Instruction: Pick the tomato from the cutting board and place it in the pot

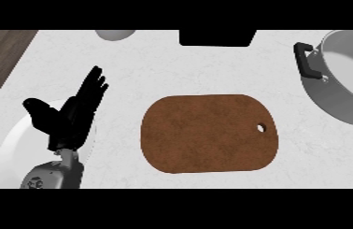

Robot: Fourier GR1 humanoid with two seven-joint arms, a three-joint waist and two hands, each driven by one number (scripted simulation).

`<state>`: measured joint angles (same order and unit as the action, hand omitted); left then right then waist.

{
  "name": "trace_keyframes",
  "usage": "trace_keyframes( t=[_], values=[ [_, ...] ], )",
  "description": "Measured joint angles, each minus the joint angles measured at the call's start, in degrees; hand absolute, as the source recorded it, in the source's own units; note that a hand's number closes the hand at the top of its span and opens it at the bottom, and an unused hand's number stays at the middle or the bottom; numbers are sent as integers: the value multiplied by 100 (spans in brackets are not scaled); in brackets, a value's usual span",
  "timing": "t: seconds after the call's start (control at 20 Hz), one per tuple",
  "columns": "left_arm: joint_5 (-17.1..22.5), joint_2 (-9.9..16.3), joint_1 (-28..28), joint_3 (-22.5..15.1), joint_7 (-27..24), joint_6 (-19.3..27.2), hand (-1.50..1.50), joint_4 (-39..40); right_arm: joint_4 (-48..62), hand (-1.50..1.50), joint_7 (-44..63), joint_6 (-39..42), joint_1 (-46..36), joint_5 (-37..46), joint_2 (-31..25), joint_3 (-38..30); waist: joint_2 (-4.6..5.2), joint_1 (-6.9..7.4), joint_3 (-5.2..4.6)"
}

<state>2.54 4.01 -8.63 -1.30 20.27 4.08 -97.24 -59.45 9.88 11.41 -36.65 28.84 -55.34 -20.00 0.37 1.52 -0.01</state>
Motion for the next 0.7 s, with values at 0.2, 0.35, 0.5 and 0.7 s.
trace_keyframes(
  t=[0.2, 0.35, 0.5, 0.7],
  values=[
    [13, 4, 42, 13, -104, -53, 0, 56, 678, 150, -300, -88, -262, 201, 238, 265, 2, 2, 1],
    [3, 16, 34, 21, -89, -54, 0, 34, 1179, -150, -143, -104, -456, 87, 512, 175, 2, 3, 3],
    [-1, 44, 10, 23, 32, -48, 0, -78, 1732, -150, -94, 45, -682, -74, 624, 40, 2, 7, 6],
    [-14, 1, 107, -11, -38, -57, 0, -69, 2215, -150, -196, -8, -901, -383, 830, -261, 1, -11, 7]
  ],
)
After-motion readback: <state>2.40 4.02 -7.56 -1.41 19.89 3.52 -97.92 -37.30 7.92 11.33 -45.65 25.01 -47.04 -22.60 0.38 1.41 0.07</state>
